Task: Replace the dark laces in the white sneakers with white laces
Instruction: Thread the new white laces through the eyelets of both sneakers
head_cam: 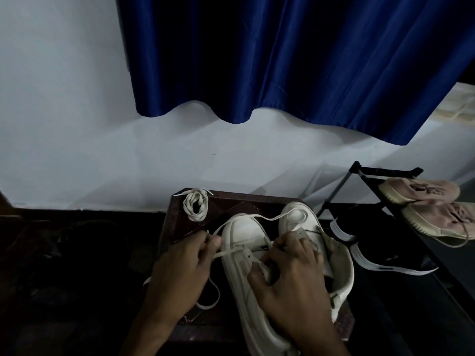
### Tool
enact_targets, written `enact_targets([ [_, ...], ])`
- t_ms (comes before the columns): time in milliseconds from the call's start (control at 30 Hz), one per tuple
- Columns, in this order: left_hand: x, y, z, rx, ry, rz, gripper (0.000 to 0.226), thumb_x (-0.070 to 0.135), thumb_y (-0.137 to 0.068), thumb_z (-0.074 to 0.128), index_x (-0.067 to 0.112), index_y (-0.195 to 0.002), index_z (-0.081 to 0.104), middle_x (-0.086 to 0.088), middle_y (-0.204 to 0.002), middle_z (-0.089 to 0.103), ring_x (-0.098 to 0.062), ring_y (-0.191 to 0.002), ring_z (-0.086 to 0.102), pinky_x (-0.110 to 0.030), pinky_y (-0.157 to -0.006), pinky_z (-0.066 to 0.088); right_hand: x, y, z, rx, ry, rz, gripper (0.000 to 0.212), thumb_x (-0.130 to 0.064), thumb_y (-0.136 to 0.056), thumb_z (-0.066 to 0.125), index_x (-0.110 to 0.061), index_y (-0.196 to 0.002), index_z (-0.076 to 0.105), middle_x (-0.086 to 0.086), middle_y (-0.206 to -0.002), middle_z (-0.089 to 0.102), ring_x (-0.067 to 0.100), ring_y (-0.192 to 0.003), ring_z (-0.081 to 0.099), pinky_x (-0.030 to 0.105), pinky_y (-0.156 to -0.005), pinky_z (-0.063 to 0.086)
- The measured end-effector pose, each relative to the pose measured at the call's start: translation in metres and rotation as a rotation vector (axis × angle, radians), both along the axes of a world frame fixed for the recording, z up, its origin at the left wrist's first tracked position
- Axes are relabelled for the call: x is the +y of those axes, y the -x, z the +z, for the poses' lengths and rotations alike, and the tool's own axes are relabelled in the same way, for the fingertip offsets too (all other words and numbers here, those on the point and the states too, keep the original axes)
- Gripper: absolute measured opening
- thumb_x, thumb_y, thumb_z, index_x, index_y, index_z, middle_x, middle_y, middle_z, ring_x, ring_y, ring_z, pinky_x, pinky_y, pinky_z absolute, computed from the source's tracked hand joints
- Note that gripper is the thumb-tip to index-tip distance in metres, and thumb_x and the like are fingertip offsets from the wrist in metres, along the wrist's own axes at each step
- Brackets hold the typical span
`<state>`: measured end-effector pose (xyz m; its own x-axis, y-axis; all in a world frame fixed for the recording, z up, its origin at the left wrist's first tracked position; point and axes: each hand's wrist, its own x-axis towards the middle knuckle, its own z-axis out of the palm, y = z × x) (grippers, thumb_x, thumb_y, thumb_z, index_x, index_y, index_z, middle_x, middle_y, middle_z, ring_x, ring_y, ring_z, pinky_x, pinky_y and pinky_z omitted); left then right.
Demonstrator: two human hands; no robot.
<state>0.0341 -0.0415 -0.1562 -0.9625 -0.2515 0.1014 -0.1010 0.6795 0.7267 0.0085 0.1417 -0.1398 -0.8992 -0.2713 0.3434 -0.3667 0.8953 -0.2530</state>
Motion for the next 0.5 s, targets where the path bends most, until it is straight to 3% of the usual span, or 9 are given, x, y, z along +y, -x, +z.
enact_targets([
  [167, 0.024, 0.014, -0.012, -0.009, -0.035, -0.033, 0.028, 0.055, -0.092, 0.048, 0.031, -0.080, 0.054, 0.011, -0.066, 0.058, -0.007, -0.068, 0.061, -0.034, -0.067, 0.048, 0.001, -0.001, 0.000, 0.011, 0.001, 0.010, 0.026, -0.050, -0.072, 0.053, -0.027, -0.065, 0.060, -0.011, -0.089, 0.050, 0.016, -0.088, 0.047, 0.033, -0.079, 0.030],
  [300, 0.014, 0.017, -0.019, 0.030, -0.316, -0.064, 0.022, 0.043, -0.093, 0.059, 0.028, -0.076, 0.060, 0.009, -0.064, 0.061, -0.006, -0.061, 0.058, -0.038, -0.066, 0.050, 0.001, 0.000, 0.000, 0.023, 0.003, 0.011, 0.024, -0.049, -0.071, 0.054, -0.027, -0.064, 0.059, -0.012, -0.088, 0.049, 0.015, -0.087, 0.047, 0.031, -0.077, 0.027],
  [400, -0.010, 0.013, -0.020, 0.078, -0.489, 0.053, 0.021, 0.039, -0.093, 0.061, 0.027, -0.075, 0.063, 0.006, -0.060, 0.059, -0.005, -0.050, 0.046, -0.029, -0.055, 0.037, 0.000, 0.000, 0.001, 0.007, 0.006, 0.002, 0.023, -0.048, -0.072, 0.054, -0.027, -0.063, 0.059, -0.012, -0.088, 0.049, 0.015, -0.088, 0.048, 0.032, -0.079, 0.029],
  [500, -0.018, 0.005, -0.015, 0.051, -0.581, 0.058, 0.025, 0.032, -0.096, 0.057, 0.022, -0.073, 0.063, 0.003, -0.059, 0.055, -0.008, -0.051, 0.041, -0.027, -0.052, 0.032, -0.001, 0.000, 0.001, 0.007, -0.011, -0.003, 0.025, -0.049, -0.072, 0.052, -0.028, -0.063, 0.060, -0.012, -0.088, 0.050, 0.014, -0.087, 0.048, 0.033, -0.080, 0.030],
])
